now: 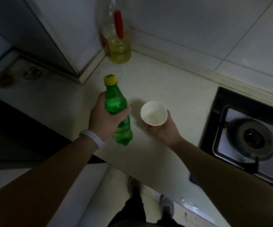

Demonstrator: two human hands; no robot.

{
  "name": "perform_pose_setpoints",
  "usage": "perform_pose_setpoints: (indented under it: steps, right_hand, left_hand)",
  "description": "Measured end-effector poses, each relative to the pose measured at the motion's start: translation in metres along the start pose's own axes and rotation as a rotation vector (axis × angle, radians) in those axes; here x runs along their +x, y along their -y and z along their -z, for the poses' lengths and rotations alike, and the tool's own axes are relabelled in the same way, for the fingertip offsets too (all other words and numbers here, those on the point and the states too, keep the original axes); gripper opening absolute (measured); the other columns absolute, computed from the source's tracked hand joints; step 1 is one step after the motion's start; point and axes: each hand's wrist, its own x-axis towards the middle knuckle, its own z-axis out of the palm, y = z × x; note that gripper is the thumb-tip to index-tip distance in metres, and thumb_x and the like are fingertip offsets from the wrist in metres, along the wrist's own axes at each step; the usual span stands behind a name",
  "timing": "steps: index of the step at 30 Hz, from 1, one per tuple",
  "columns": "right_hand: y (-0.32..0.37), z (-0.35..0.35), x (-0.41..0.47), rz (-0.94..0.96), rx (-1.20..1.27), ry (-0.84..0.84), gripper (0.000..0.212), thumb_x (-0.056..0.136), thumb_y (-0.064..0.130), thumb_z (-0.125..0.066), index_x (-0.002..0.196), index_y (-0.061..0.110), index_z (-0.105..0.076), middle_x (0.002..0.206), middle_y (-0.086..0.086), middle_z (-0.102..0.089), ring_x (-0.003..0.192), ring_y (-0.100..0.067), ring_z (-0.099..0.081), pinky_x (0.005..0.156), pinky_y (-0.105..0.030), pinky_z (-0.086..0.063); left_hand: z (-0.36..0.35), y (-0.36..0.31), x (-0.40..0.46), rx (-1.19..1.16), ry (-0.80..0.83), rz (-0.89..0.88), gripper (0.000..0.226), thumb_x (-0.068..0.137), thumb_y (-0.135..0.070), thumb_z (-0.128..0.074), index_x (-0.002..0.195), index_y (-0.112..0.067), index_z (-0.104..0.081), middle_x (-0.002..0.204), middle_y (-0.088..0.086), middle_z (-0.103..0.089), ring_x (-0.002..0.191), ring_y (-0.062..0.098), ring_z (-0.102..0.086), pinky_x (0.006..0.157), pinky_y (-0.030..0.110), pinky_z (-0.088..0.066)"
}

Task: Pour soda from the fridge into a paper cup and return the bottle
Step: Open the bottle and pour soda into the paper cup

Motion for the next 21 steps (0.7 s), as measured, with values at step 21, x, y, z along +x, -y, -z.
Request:
perform_pose_setpoints:
  steps: [21]
  right_hand:
    - [0.041, 0.071, -0.047, 0.118, 0.035, -0.227, 0.074, 0.07, 0.022, -0.085, 0.124, 0.031, -0.036, 0.118, 0.012, -0.053, 0.102, 0.007, -0.053, 0.076, -0.004, -0.042]
  left_hand:
    - [-0.022, -0.071, 0.007, -0.08, 0.14, -0.197, 0.044, 0.07, -0.033, -0.086, 0.102, -0.036, -0.056, 0.089, -0.018, -0.067, 0.079, -0.005, -0.064, 0.071, 0.024, -0.051]
